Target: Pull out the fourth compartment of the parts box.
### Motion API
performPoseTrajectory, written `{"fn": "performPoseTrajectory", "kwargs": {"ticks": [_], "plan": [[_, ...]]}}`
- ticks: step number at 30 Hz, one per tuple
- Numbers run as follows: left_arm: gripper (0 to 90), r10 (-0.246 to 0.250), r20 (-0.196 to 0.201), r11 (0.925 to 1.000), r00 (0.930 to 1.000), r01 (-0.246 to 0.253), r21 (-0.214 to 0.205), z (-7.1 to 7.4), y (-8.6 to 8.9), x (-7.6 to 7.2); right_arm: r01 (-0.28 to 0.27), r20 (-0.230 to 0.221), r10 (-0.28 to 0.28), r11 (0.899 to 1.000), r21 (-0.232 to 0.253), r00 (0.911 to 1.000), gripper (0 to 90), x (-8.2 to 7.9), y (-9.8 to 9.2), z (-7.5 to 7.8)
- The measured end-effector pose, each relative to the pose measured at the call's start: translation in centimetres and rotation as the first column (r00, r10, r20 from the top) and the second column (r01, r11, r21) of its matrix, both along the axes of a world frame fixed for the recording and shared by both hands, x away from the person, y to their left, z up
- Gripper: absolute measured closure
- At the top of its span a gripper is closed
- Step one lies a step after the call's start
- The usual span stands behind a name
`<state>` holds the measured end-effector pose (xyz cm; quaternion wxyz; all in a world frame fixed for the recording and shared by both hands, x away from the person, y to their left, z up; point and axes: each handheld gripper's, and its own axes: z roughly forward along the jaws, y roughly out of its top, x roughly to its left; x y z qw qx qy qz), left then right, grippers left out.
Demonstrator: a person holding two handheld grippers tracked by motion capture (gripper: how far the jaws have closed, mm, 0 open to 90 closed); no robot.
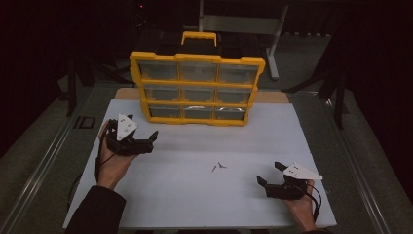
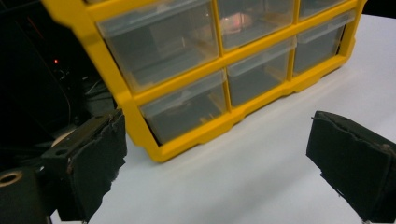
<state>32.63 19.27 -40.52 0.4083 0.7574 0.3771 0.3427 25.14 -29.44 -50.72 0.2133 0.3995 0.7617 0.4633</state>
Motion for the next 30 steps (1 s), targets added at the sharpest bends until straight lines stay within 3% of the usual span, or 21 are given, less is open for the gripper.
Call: {"fn": "performPoseTrajectory", "kwargs": {"ticks": [6,14,22,30], "plan": [[7.4,-0.014,0.005,0.9996,0.9999,0.014,0.026,0.8,-0.8,1.4,-0.006,0.000,0.006,1.000,-0.003,1.0000,10.7,0.0,0.1,0.0],[10.5,-0.002,0.024,0.9999,0.9997,0.001,0.012,2.3,-0.6,3.1,-0.011,0.000,0.011,1.000,-0.006,0.9999,10.7,0.0,0.1,-0.1],[13.2,0.018,0.007,0.9994,0.9998,-0.018,0.030,2.5,-0.7,5.0,-0.009,0.002,0.009,1.000,-0.012,1.0000,10.7,0.2,0.2,-0.1],[18.8,0.006,0.013,0.9949,0.9999,-0.007,0.101,2.4,-1.6,6.6,-0.020,-0.002,0.020,1.000,-0.021,0.9998,10.7,0.2,0.4,-0.2]]}}
